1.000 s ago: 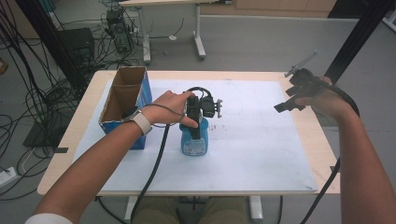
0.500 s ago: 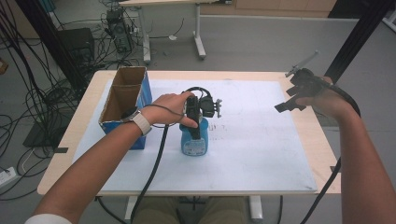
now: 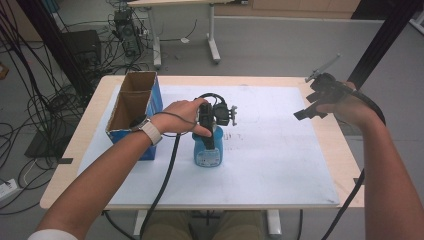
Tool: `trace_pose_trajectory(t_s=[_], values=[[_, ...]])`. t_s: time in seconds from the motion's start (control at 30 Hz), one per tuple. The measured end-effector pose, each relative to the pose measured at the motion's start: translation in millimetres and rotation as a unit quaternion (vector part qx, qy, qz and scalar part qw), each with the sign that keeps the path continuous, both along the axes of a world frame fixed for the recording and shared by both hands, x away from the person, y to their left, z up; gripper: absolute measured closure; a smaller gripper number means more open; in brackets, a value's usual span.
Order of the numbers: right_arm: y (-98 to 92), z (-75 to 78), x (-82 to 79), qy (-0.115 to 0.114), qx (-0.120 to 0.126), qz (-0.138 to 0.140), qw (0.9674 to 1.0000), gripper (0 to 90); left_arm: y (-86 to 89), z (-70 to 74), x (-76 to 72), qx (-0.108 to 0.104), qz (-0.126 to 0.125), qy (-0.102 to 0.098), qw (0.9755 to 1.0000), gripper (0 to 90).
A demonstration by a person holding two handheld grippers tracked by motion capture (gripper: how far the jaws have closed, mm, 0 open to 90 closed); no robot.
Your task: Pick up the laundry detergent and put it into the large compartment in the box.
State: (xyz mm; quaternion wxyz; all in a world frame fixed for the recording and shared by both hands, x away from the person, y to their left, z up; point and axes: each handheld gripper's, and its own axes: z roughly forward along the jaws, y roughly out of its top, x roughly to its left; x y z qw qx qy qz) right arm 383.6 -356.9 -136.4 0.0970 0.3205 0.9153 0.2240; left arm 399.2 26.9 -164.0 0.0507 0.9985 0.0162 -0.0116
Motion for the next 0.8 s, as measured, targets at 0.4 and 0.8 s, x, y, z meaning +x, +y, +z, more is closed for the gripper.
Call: trace_pose_trajectory(t_s=[0.4, 0.8], values=[[-0.2, -3.8, 1.4, 0.003, 0.000, 0.000, 1.0000, 12.5, 0.1, -0.1, -0.1, 0.000, 0.000, -0.001, 1.0000, 38.7], [-1.8, -3.6, 0.4, 0.002, 0.002, -0.001, 1.0000, 12.7, -0.2, 0.1, -0.6, 0.000, 0.001, -0.002, 1.0000, 38.8]])
